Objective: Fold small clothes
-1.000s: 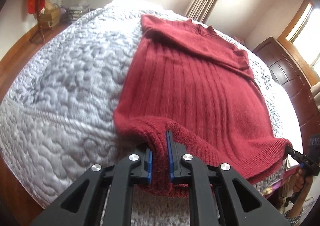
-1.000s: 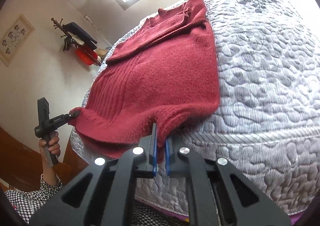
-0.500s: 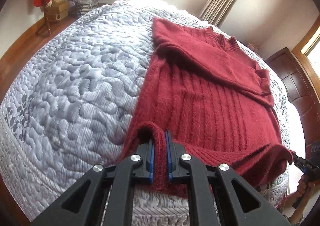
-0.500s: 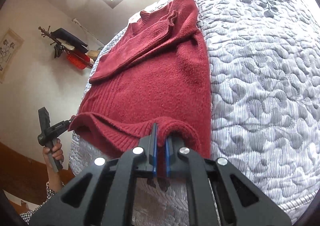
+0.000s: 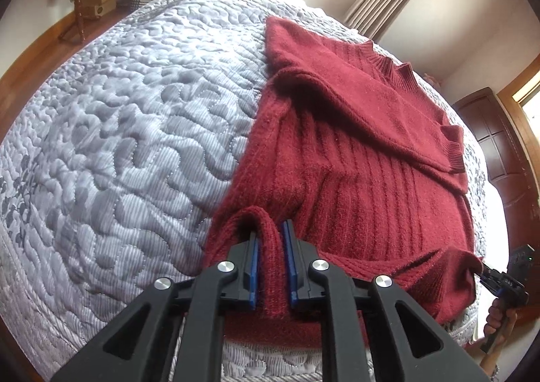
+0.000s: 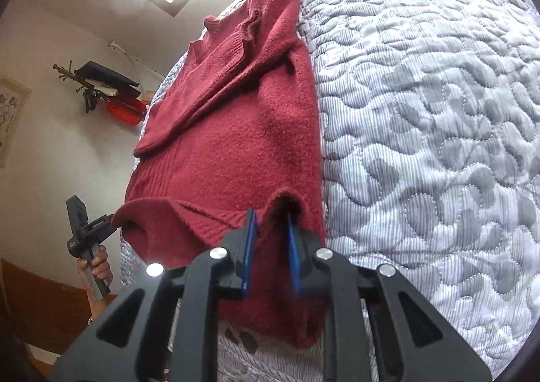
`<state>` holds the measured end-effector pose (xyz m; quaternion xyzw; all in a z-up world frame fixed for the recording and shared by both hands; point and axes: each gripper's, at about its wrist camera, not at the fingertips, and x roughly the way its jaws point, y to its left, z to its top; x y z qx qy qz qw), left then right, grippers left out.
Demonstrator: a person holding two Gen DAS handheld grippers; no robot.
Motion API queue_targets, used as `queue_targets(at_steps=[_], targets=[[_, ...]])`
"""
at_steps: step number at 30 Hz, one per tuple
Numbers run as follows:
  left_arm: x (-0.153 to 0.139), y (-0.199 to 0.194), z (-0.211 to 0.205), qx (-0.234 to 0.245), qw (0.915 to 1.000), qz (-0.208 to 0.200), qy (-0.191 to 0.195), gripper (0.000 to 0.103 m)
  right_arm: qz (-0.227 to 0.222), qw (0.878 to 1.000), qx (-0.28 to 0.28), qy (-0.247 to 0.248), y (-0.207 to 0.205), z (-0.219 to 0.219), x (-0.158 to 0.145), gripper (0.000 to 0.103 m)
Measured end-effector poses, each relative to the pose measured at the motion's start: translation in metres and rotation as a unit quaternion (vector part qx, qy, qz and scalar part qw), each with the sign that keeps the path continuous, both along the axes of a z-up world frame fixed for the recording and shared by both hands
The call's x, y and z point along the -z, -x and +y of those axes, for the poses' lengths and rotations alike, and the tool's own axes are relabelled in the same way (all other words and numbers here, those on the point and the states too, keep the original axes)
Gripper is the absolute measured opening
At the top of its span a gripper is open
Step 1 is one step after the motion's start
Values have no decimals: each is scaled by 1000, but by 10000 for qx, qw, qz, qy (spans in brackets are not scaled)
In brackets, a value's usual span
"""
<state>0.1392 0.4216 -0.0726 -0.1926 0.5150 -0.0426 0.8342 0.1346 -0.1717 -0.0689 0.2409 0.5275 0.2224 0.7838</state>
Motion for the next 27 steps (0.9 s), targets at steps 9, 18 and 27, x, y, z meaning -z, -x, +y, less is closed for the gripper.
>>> queue_targets(at_steps=[9,18,27], targets=[[-62,37,31,-550,9892,-1004,-911,83,-672,9952,-124,703,19,-16,-36,51],[-54,19,-21,751,9735,-1186,-1804,84,-835,9852,-1042,1073,9,37,-36,60],[-17,-13,-47,1224,9580,-871,-2444,84,-958,9672,-1355,1925,-1,63,-15,80]])
